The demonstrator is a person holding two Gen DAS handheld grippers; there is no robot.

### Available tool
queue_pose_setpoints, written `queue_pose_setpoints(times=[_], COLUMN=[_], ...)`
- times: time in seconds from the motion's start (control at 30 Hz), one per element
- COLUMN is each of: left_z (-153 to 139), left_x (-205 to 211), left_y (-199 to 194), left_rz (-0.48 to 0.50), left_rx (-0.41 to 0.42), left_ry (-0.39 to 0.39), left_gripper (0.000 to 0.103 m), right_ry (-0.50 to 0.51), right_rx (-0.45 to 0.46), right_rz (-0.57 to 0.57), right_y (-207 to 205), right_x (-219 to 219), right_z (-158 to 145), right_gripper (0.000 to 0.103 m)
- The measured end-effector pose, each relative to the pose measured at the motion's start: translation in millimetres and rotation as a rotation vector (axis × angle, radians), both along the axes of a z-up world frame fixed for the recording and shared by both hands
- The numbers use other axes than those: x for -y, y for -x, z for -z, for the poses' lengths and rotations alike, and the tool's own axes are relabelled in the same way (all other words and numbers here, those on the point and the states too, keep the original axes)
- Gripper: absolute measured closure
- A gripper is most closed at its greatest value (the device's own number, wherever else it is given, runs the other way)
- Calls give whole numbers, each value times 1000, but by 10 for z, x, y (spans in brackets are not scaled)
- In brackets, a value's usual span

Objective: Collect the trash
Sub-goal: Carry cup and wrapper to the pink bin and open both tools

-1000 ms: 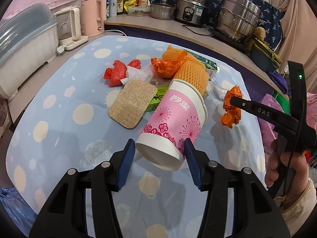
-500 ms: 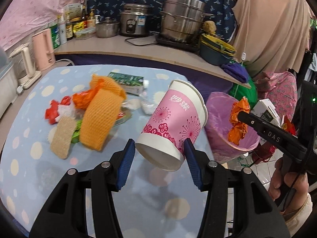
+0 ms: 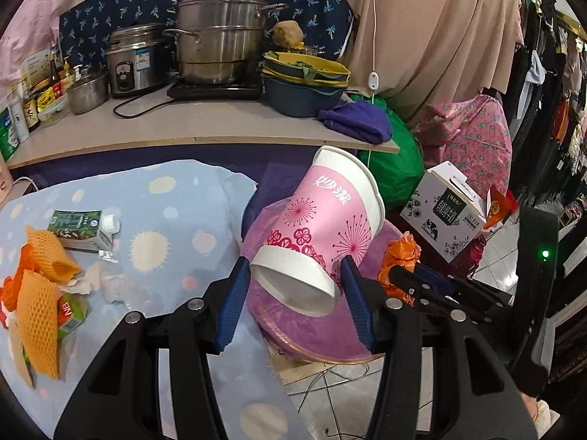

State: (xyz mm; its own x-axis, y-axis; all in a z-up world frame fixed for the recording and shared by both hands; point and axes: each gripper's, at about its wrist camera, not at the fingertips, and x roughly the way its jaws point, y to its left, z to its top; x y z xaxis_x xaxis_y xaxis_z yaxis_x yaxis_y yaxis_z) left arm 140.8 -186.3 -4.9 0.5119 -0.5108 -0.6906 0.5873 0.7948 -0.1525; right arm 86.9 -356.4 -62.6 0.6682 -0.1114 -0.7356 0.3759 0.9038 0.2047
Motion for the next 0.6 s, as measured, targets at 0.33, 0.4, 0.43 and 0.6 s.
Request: queue_pose_setpoints(times=[0.33,0.4,0.43,0.6], left_z=[384,348,327,181], left_x=[380,343,315,50], left_y=[-325,-298,-288,-234], left_rz=[11,4,-2,-60], left_rx=[-126,-102,-94,-61], left_ry=[-9,-7,-6,11], left_gripper=[34,33,32,30], right_ry=[18,20,22,28], right_rx=[29,45,46,88], right_rz=[73,71,70,52], right_y=[30,44,47,128], right_x=[99,91,82,-73], right_z=[41,-10,-36,-197], right_gripper=[42,41,40,37])
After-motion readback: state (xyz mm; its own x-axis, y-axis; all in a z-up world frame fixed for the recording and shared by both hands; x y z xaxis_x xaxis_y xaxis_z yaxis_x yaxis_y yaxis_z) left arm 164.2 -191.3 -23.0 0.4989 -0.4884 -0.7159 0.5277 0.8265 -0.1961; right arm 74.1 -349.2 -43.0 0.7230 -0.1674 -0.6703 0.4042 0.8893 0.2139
